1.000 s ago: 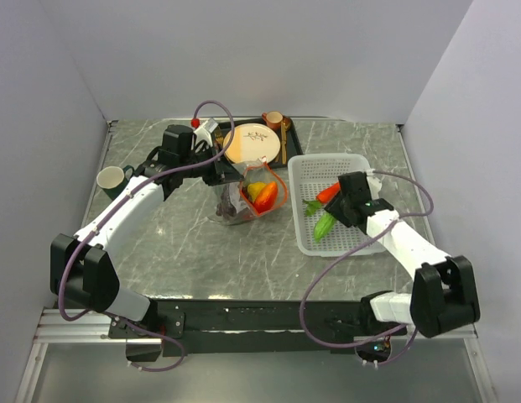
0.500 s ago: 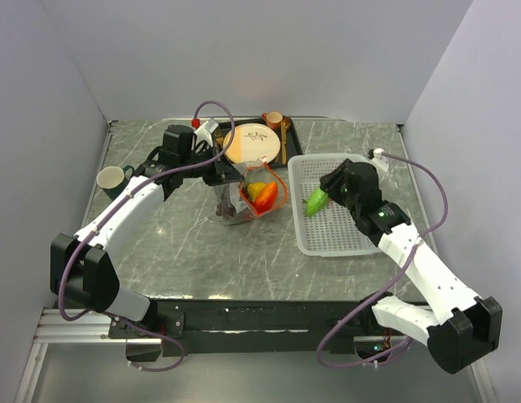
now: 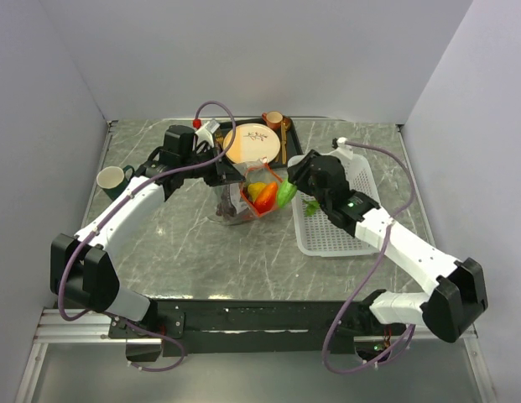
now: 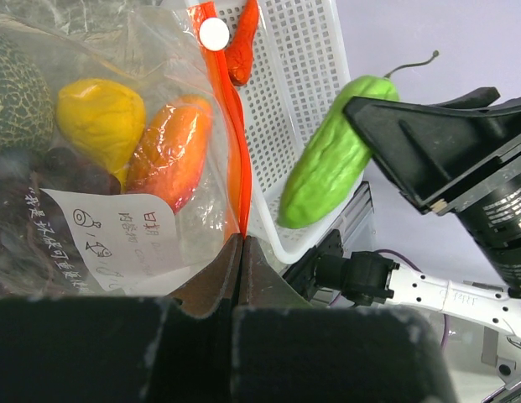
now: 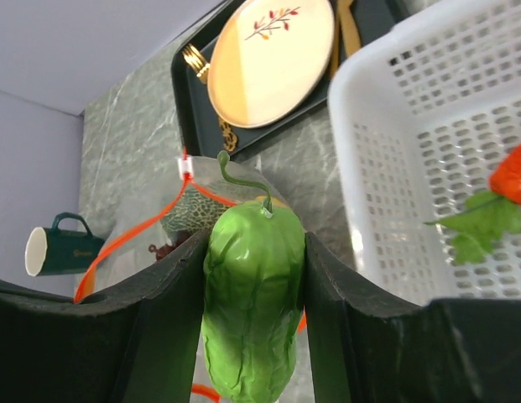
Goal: Place the food in the zip-top bag and seal the zipper
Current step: Place the fake vegetable in the zipper food storage bag.
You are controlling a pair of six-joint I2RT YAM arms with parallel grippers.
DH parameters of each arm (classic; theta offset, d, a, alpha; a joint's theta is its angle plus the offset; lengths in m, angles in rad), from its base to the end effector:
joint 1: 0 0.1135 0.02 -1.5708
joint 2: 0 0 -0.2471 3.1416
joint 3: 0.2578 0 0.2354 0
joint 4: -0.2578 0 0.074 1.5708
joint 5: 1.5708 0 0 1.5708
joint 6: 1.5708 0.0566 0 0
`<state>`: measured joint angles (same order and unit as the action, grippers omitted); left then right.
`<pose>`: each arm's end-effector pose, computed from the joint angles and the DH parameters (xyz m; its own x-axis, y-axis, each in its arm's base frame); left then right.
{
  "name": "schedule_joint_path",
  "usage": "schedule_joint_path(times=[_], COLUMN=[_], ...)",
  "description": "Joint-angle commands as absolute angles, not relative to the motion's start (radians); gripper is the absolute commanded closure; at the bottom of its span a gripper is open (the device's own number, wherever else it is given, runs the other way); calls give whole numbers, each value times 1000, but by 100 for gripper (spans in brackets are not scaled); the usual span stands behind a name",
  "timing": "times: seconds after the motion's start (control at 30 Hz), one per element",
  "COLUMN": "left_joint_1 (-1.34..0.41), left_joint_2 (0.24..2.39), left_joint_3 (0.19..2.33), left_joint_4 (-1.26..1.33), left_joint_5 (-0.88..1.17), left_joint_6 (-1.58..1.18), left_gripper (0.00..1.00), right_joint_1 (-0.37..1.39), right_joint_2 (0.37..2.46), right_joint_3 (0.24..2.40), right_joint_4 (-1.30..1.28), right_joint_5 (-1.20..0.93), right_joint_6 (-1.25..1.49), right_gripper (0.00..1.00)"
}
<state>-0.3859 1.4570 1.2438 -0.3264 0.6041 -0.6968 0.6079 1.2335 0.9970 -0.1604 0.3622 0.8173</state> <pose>0.2941 -0.1542 0.3075 -0.8536 -0.2233 -0.4706 0.2783 0.5682 -0.7744 0.2500 0.1495 0.3026 -0.4110 0.5449 -0.7309 0.0495 0.8139 0.5789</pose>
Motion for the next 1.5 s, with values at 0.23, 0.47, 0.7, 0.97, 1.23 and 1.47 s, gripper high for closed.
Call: schedule_joint_path(times=[0.23, 0.47, 0.7, 0.97, 1.23, 1.47], left_joint_1=[-397, -397, -397, -397, -397, -397], left_joint_2=[1424, 1394, 1407, 1402, 1393, 1394], left_joint_3=[1299, 1283, 1285, 1289, 1285, 1284], left_joint_4=[-304, -269, -258, -258, -267, -261], left_joint_5=[614, 584, 591, 586, 578, 584], left_joint_6=[-692, -715, -726, -726, -723, -726], left_gripper=[99, 99, 99, 99, 99, 99], right_joint_1=[692, 715, 749, 758, 756, 744], right_joint_2=[1408, 1509, 1543, 1594, 1498, 1359], right_joint_3=[1130, 1163, 1175, 1235, 1246, 1187], right_joint_4=[25, -33, -70, -155, -227, -230], right_joint_5=[397, 282, 173, 159, 308, 394], right_joint_6=[750, 730, 673, 640, 630, 632], right_gripper=[73, 71, 65, 38, 0, 0])
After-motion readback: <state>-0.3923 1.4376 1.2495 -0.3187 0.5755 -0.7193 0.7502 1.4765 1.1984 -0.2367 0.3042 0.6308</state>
